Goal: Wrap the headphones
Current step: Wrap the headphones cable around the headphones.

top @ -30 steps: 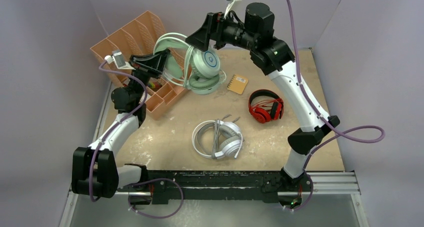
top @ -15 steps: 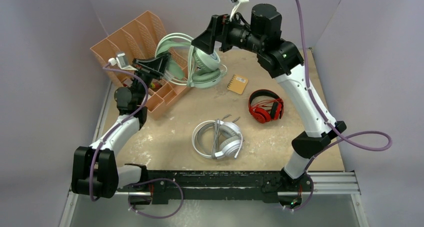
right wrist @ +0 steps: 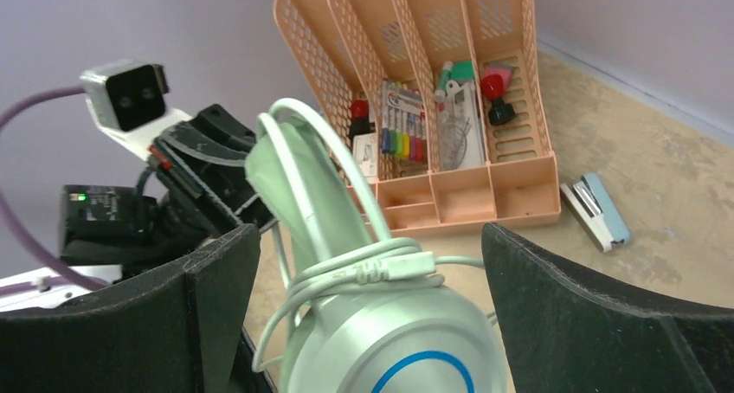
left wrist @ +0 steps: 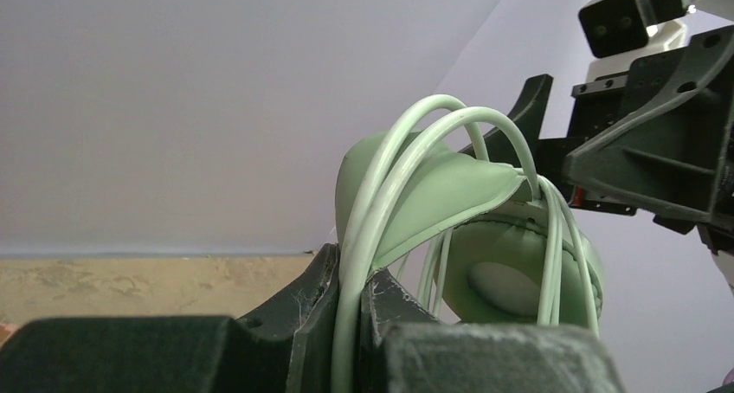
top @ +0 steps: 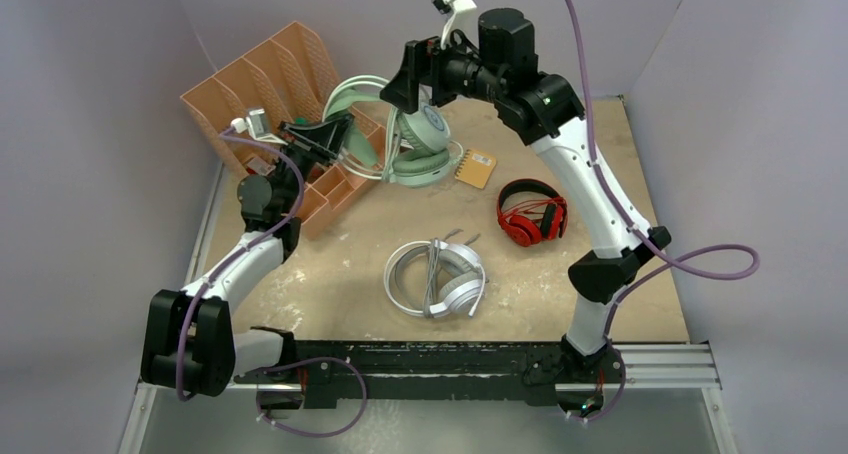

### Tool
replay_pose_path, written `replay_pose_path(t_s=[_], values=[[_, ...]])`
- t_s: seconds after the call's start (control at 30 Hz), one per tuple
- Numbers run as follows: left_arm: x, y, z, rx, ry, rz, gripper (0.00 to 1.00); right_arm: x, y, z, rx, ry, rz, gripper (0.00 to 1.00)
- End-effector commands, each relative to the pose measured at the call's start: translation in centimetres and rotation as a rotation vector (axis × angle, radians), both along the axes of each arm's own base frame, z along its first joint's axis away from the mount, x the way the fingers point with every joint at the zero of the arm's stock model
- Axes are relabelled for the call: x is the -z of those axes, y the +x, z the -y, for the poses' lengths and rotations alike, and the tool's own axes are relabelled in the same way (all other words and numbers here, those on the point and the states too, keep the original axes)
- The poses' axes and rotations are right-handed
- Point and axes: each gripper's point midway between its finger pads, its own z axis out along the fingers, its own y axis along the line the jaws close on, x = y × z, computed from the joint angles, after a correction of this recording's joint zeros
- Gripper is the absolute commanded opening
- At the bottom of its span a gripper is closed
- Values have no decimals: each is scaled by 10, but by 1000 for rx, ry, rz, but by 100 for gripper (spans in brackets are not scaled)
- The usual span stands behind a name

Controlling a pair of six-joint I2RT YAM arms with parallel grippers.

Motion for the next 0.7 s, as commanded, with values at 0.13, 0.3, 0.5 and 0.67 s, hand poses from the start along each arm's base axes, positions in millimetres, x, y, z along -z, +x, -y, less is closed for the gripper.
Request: replay_pose_path(t_s=[0.13, 0.3, 0.5, 0.67], values=[[-36, -16, -1, 7, -59, 111, 0, 13, 3, 4, 10, -52, 21, 99], [-34, -14, 3, 19, -52, 105, 0, 26, -7, -6, -73, -67, -18, 94], [-30, -12, 7, 31, -50, 91, 0, 33, -29, -23, -228, -34, -81, 85], [-26, -9, 8, 30, -38, 68, 0, 45, -44, -22, -296, -60, -111, 70]])
